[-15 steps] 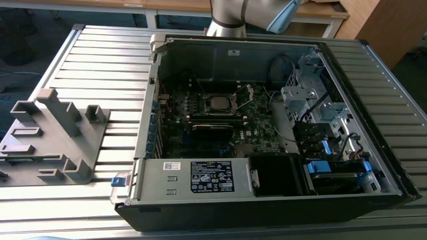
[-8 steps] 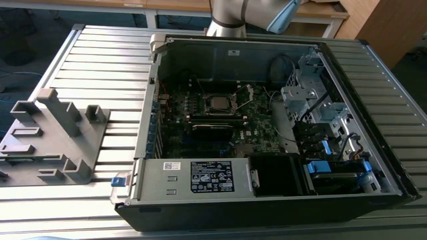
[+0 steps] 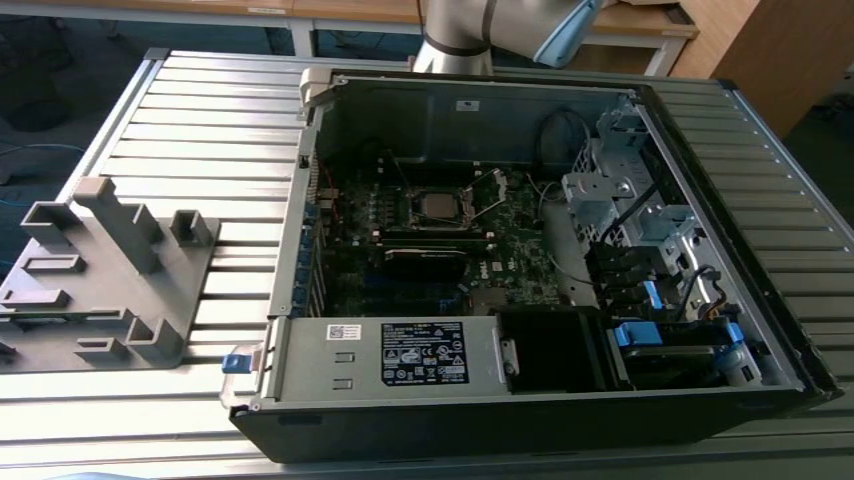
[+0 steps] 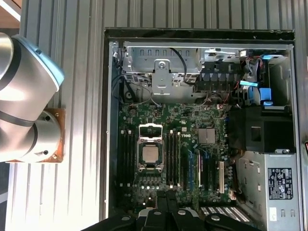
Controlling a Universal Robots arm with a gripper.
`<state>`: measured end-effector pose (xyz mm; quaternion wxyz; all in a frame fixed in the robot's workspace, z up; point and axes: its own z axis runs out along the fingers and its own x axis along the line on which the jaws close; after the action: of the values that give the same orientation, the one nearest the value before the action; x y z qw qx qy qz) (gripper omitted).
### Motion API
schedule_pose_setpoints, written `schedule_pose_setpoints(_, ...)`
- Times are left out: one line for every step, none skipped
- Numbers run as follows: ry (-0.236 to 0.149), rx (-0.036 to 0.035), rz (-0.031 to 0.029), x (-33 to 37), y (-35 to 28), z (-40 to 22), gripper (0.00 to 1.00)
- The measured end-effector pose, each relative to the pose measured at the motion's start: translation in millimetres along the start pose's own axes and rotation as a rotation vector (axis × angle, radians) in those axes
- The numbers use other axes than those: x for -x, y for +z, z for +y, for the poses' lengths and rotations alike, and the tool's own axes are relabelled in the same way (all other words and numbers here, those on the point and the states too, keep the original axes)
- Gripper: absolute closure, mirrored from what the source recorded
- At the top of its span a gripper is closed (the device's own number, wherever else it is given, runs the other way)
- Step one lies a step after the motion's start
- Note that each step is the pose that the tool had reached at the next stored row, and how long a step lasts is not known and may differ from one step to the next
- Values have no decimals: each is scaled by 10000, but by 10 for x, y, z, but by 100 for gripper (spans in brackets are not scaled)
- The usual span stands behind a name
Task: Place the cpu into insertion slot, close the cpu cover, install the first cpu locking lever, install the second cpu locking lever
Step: 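Place the cpu into insertion slot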
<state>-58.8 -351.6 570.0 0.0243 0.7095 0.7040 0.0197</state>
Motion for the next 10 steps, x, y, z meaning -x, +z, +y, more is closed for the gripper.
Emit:
schedule_pose_setpoints(-1, 1, -3, 1, 1, 0, 89)
schedule_pose_setpoints(-1, 0, -4, 0, 0, 0, 89)
schedule_pose_setpoints(-2, 0, -6, 0, 0, 0, 89)
schedule_pose_setpoints(-1, -1, -7, 0, 0, 1, 89)
schedule_pose_setpoints(-2, -1, -6, 0, 0, 1, 89)
schedule_pose_setpoints(-1, 0, -5, -1, 5, 0, 89)
schedule_pose_setpoints(0, -5, -4, -2, 19, 0, 89)
schedule_pose_setpoints(-1, -9, -3, -1, 37, -1, 89)
schedule_pose_setpoints(-1, -14, 0, 1, 57, -1, 89)
schedule_pose_setpoints(-2, -19, 0, 2, 75, -1, 89)
